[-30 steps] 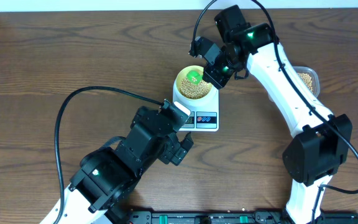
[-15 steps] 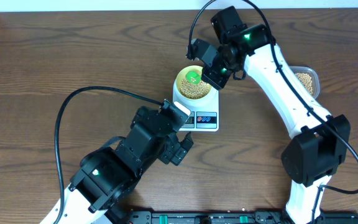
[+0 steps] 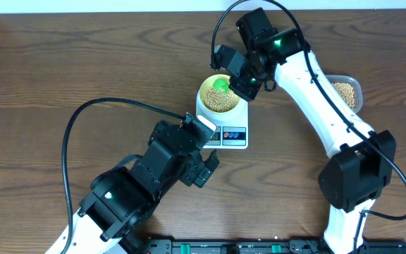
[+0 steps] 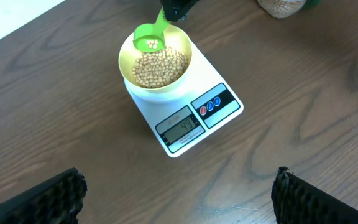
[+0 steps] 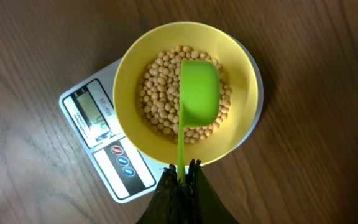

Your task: Scoop item into bowl and weigh 50g on scale

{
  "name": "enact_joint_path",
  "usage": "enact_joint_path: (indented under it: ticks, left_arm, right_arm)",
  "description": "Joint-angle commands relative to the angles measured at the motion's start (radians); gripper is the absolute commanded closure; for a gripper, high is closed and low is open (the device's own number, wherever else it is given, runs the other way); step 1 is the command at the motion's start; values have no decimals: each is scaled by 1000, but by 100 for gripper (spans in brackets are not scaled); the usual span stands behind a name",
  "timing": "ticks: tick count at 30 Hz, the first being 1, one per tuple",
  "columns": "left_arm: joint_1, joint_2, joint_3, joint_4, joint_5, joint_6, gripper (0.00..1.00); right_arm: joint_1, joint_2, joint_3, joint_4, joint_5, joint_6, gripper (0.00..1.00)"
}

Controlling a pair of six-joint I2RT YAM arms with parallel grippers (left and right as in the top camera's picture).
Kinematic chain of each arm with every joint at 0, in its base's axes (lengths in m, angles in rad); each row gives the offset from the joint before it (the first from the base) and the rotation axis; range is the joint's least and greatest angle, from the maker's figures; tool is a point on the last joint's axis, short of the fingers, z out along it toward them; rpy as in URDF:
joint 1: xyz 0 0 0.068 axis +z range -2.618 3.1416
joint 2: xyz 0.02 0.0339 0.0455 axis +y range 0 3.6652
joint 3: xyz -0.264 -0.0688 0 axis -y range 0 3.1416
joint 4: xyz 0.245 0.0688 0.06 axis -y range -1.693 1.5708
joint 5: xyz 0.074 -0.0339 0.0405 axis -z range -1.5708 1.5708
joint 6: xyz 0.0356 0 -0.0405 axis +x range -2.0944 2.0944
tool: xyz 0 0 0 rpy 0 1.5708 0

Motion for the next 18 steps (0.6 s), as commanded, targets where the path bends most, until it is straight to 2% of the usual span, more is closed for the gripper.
enact_joint_path:
  ticks: [1,15,18]
  left_arm:
    - [4,-5,30,1,-13,14,2]
    - [4,-5,30,1,-13,14,2]
    - [4,-5,30,1,-13,14,2]
  right_arm:
    - [14,-11,12,0,17,-18,99]
    - [16,-11,12,0,16,-19,99]
    - [15,-11,13,-1,13,39,99]
